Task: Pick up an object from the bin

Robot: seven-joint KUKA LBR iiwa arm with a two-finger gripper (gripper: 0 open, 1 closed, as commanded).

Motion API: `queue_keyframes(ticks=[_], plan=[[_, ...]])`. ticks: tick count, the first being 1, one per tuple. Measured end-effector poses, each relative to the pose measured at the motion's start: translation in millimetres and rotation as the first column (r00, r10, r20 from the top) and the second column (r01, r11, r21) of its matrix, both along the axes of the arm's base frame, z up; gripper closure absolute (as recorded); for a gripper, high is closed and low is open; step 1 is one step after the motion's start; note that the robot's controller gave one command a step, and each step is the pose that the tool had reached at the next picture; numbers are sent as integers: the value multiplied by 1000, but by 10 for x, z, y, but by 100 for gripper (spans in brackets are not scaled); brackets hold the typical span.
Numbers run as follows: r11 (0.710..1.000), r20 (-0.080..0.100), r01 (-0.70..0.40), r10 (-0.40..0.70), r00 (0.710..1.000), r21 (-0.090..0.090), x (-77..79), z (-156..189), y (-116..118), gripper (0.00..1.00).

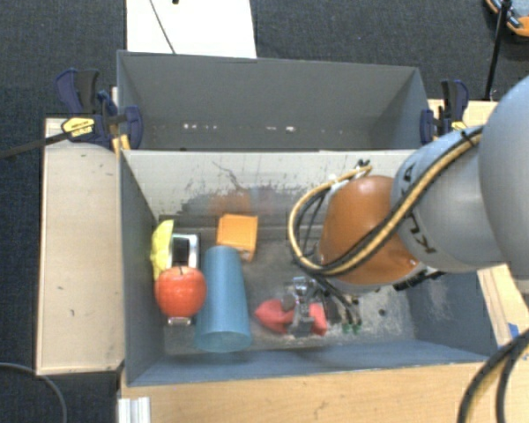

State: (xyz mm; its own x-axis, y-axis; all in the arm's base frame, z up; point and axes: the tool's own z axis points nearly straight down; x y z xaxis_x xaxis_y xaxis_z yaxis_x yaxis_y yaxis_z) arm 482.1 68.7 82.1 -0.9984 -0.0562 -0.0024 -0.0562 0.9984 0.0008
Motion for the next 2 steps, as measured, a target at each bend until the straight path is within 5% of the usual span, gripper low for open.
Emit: queue_keyframes(ticks=[2], plan=[[1000,-4,0,0,1000,0,-7,271,0,100]])
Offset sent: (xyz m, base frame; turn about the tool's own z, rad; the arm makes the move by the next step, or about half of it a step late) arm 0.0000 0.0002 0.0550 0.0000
